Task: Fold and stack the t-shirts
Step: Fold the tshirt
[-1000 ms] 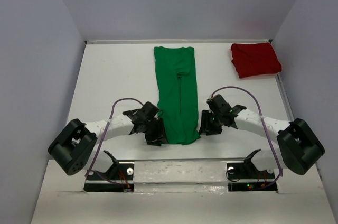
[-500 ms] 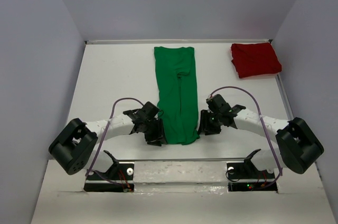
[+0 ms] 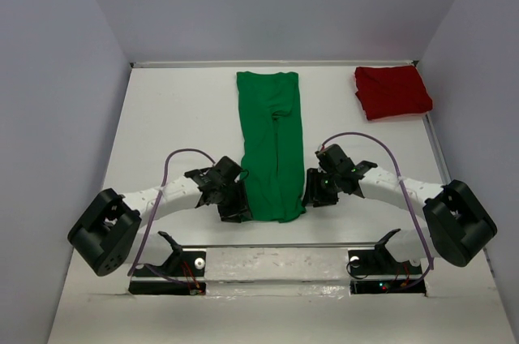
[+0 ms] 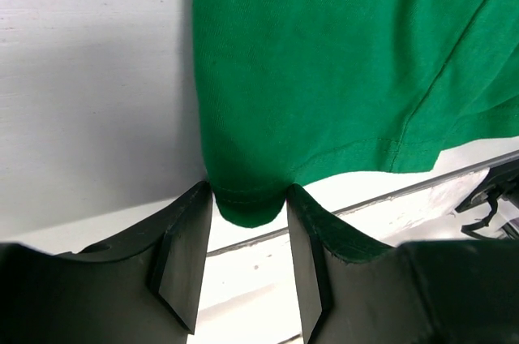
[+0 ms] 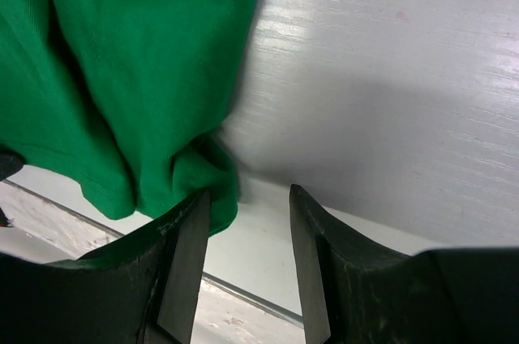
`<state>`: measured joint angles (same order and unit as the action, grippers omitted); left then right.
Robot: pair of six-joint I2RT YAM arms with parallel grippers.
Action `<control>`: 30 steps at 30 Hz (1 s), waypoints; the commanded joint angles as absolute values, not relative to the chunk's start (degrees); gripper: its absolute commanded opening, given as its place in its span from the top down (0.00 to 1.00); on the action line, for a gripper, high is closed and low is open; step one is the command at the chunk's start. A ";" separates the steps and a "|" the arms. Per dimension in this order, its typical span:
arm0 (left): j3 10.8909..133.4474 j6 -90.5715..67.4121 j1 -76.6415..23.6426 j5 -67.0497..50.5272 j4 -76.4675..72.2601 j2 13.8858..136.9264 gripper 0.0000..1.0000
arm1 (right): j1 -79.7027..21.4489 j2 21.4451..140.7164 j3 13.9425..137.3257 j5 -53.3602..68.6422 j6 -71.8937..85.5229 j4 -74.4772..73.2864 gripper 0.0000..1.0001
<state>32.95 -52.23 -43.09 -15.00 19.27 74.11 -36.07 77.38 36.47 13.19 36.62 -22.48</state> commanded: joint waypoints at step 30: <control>35.33 -49.40 -43.42 -15.82 17.58 80.86 1.00 | -36.39 73.40 34.71 14.77 35.68 -20.91 0.47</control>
<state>34.15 -51.16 -43.09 -17.50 16.56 79.15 -36.10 76.36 34.74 15.51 36.40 -20.71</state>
